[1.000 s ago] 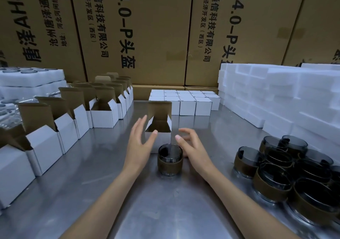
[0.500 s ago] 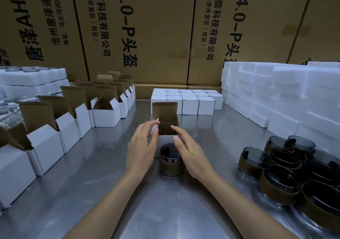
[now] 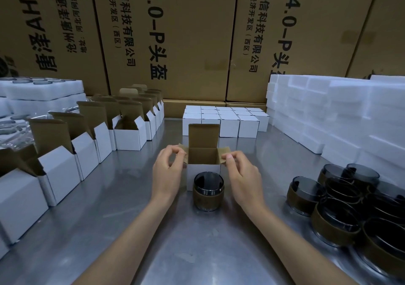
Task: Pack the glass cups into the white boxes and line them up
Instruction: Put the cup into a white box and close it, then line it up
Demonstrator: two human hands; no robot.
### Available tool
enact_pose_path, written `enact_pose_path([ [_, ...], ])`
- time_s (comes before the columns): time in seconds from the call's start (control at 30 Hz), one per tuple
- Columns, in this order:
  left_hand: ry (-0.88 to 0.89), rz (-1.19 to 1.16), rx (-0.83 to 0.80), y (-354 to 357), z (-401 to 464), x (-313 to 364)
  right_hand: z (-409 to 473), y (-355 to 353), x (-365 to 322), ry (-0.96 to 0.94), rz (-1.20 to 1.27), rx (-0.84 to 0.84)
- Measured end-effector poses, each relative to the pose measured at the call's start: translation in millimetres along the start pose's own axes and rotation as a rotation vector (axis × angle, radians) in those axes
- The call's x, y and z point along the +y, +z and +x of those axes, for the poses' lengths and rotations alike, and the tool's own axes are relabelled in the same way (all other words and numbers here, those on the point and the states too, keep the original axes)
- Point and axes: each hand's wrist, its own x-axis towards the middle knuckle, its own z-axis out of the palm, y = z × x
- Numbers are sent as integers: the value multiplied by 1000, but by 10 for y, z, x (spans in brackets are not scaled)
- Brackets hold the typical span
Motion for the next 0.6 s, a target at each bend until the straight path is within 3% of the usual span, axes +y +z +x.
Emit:
enact_pose_path([
  [0.23, 5, -61, -4, -52, 77, 53, -23, 10, -40, -99, -35, 6],
  [0.6, -165, -143, -205, -111, 129, -34, -30, -2, -46, -91, -28, -34],
])
